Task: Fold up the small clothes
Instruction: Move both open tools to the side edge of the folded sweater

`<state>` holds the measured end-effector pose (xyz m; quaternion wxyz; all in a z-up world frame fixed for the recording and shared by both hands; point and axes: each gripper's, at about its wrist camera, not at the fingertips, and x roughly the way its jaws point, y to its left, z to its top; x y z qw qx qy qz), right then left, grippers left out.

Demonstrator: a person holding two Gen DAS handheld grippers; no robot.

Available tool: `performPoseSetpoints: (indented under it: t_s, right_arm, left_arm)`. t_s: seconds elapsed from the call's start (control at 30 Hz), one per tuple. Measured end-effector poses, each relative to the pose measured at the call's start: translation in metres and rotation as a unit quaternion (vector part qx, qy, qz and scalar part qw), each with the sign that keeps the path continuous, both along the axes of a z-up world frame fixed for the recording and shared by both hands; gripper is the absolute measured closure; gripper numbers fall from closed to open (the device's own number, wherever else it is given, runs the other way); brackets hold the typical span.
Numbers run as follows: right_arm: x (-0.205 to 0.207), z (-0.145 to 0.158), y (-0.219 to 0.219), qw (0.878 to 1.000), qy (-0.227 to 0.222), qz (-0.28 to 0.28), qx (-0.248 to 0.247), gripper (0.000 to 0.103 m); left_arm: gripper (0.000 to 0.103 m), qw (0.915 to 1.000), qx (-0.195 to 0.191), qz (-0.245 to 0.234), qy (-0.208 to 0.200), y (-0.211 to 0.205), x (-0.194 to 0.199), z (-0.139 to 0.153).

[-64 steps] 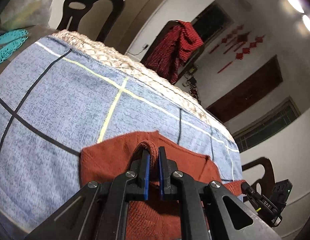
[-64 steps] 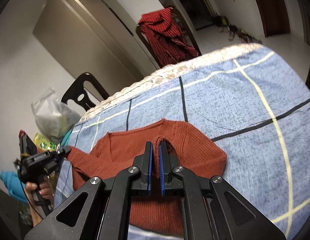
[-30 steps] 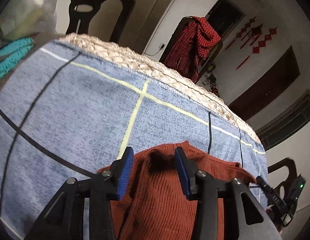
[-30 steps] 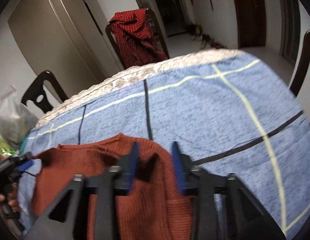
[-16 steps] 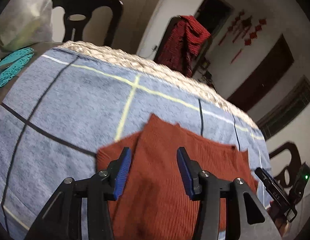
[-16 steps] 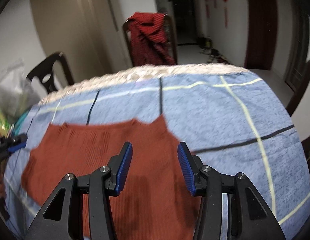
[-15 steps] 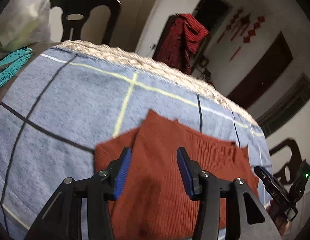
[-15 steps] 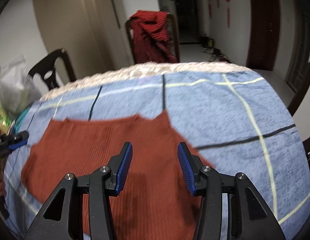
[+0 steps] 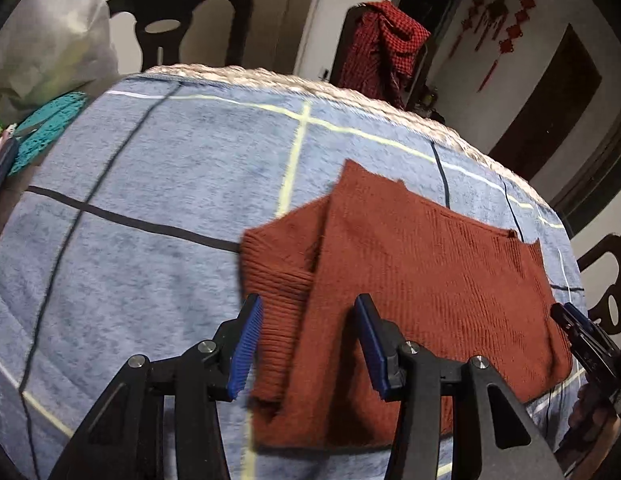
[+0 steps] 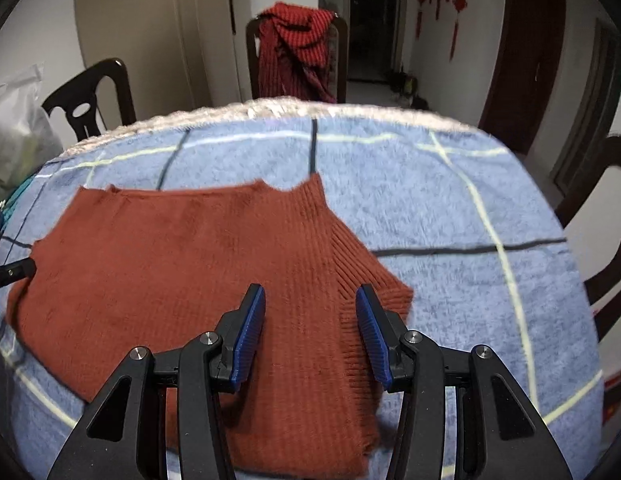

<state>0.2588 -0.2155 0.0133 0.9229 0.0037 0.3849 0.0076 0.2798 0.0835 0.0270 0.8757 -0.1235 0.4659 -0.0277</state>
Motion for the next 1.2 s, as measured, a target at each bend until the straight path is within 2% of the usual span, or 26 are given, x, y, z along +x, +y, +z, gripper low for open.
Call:
performPoseSetpoints:
  t_s: [0.13,0.23,0.33,0.4,0.57,0.7,0.83,1.03,1.2]
  right_arm:
    - [-0.011,0.011,0.019,0.999,-0.020,0.036,0.015,0.055]
    - [-0.021,0.015,0.044,0.996,-0.029,0.076,0.023,0.055]
    - [-0.029,0.017,0.070,0.991,-0.040,0.123,0.030,0.052]
    - [-0.035,0.016,0.092,0.986,-0.047,0.158,0.016,0.047]
    - [-0.047,0.010,0.134,0.974,-0.058,0.218,-0.009,0.046]
    - [-0.057,0.004,0.169,0.961,-0.061,0.267,-0.041,0.046]
    - [-0.063,-0.004,0.201,0.946,-0.057,0.314,-0.060,0.046]
    - [-0.067,-0.017,0.238,0.931,-0.057,0.346,-0.100,0.045]
    - [-0.073,-0.027,0.260,0.917,-0.066,0.361,-0.155,0.045]
  left_arm:
    - [0.053,0.9998,-0.020,-0.002,-0.007,0.017,-0.004,0.009]
    - [0.053,0.9998,-0.017,-0.007,-0.010,0.026,-0.008,0.016]
    - [0.045,0.9996,-0.025,-0.013,-0.009,0.036,-0.010,0.020]
    - [0.044,0.9989,-0.041,-0.022,-0.003,0.042,-0.010,0.021]
    - [0.042,0.9986,-0.046,-0.027,0.004,0.054,-0.012,0.020]
    - [0.039,0.9967,-0.072,-0.037,0.009,0.065,-0.014,0.019]
    - [0.036,0.9969,-0.065,-0.044,0.012,0.073,-0.014,0.017]
    - [0.036,0.9953,-0.079,-0.048,0.027,0.081,-0.005,0.011]
    - [0.035,0.9940,-0.089,-0.056,0.032,0.086,0.006,0.009]
